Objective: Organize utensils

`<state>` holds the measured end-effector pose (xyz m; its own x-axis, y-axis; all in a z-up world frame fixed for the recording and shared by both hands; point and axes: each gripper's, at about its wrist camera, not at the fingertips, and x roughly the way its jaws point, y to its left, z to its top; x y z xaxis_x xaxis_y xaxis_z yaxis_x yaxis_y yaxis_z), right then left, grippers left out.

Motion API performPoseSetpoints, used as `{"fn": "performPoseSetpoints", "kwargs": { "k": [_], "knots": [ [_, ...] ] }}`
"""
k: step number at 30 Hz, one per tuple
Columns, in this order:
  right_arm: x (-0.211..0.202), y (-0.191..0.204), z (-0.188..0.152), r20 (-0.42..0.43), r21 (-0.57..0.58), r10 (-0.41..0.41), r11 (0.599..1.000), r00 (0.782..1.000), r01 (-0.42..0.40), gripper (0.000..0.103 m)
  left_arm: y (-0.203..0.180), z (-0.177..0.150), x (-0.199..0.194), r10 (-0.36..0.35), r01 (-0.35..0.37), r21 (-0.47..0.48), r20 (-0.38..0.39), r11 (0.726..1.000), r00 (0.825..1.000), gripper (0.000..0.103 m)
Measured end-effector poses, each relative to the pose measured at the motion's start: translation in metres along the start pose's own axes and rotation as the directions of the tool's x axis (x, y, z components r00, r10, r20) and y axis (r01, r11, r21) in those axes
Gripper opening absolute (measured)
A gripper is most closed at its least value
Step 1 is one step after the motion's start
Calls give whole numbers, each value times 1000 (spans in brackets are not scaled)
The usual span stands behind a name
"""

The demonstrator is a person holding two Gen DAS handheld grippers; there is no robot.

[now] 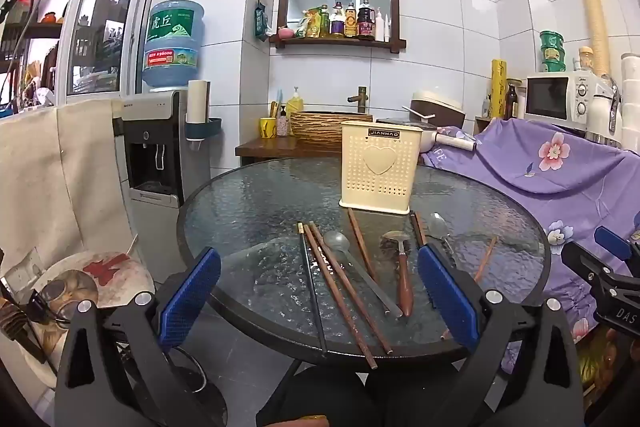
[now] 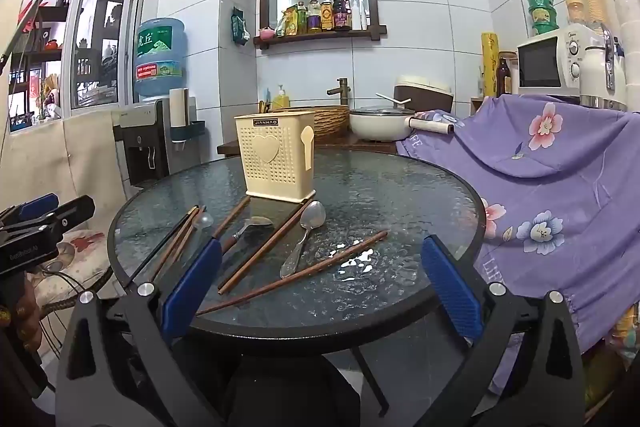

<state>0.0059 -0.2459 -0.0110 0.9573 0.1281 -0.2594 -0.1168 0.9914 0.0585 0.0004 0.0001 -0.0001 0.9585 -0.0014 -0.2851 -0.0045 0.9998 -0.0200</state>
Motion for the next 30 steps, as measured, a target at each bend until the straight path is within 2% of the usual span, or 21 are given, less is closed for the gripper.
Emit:
{"fn": "performPoseSetpoints", "kwargs": {
  "k": [30],
  "knots": [
    [3, -1, -2, -6, 6, 2, 1000, 1000, -1, 98, -1, -2, 1, -5, 5, 6, 1, 1000, 1000, 97]
  ]
}}
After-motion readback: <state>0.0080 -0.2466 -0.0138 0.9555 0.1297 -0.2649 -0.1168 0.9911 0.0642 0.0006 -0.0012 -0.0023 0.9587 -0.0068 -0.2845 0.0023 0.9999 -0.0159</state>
